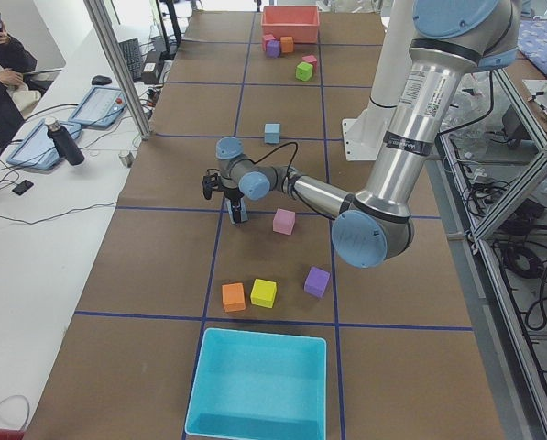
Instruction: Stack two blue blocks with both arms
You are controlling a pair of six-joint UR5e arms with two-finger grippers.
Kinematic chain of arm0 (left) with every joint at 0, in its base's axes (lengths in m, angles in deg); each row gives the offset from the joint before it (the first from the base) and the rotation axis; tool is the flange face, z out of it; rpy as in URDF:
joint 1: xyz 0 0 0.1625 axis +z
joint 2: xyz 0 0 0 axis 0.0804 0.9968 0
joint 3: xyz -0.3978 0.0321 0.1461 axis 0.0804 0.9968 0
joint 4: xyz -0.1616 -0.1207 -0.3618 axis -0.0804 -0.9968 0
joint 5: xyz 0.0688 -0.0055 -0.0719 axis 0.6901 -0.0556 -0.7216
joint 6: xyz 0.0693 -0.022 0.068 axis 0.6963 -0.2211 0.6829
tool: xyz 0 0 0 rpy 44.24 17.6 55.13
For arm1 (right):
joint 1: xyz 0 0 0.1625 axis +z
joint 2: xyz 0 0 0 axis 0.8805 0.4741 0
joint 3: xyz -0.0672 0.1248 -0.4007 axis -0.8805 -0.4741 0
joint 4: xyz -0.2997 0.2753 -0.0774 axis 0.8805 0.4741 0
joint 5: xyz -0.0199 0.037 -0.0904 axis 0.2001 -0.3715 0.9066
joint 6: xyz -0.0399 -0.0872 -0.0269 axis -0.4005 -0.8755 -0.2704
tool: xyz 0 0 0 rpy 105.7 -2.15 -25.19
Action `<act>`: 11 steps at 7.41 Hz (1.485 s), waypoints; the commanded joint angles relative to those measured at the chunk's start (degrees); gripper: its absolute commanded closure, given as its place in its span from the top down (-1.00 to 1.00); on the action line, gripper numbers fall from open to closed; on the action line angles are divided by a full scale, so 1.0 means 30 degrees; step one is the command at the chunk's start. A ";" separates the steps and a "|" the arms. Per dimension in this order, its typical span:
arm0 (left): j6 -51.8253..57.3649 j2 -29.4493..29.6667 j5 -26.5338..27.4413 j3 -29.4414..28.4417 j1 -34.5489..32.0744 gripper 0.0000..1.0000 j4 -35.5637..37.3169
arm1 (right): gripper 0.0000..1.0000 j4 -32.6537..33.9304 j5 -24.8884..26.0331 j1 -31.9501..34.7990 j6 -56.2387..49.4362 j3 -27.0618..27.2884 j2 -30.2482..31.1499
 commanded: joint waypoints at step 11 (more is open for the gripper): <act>-0.2950 0.8291 0.3533 0.2679 0.4806 -0.88 0.6376 | 1.00 0.0117 0.0016 0.0498 0.0063 -0.0272 0.1596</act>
